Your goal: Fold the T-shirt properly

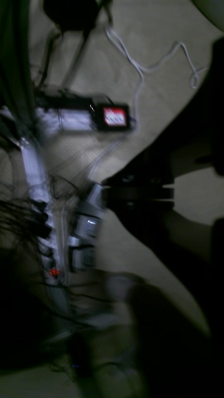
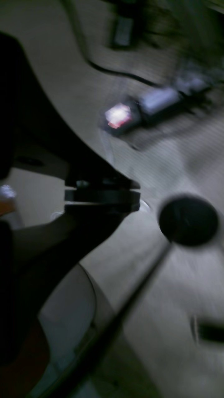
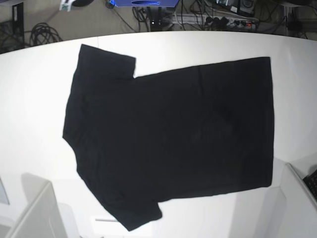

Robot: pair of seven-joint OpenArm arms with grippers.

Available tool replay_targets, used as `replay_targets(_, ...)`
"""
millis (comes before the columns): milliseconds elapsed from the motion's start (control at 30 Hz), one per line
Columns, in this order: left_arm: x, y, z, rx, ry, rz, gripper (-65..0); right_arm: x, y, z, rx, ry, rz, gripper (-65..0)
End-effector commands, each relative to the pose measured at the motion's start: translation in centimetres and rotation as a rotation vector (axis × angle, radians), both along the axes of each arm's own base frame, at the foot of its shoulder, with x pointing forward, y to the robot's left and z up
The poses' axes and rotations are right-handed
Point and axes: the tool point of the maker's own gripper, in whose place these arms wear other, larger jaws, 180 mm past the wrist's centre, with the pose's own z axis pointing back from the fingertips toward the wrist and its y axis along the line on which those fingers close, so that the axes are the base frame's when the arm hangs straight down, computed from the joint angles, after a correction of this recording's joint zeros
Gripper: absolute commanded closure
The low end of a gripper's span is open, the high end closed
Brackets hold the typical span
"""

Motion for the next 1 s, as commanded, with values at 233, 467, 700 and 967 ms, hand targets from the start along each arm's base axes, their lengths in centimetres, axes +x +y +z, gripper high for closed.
replay_targets(233, 3.5, 1.1, 6.9, 0.023, -0.184, -0.026, 0.0, 4.4, -3.2, 6.9, -0.116, -0.139, -0.014, 0.0)
replay_targets(467, 6.0, 1.2, 11.1, 0.030, -0.294, -0.037, 0.0, 9.6, -4.4, 13.5, -0.217, -0.335, -0.031, 0.0)
replay_targets(700, 10.5, 0.5, 15.9, 0.026, -0.458, -0.055, 0.0, 16.0, -3.7, 18.1, -0.243, -0.520, 0.010, 0.0)
replay_targets(967, 13.8, -0.1, 18.1, -0.020, -0.562, -0.009, 0.0, 22.9, 0.1, 19.7, -0.127, -0.604, 0.032, -19.5)
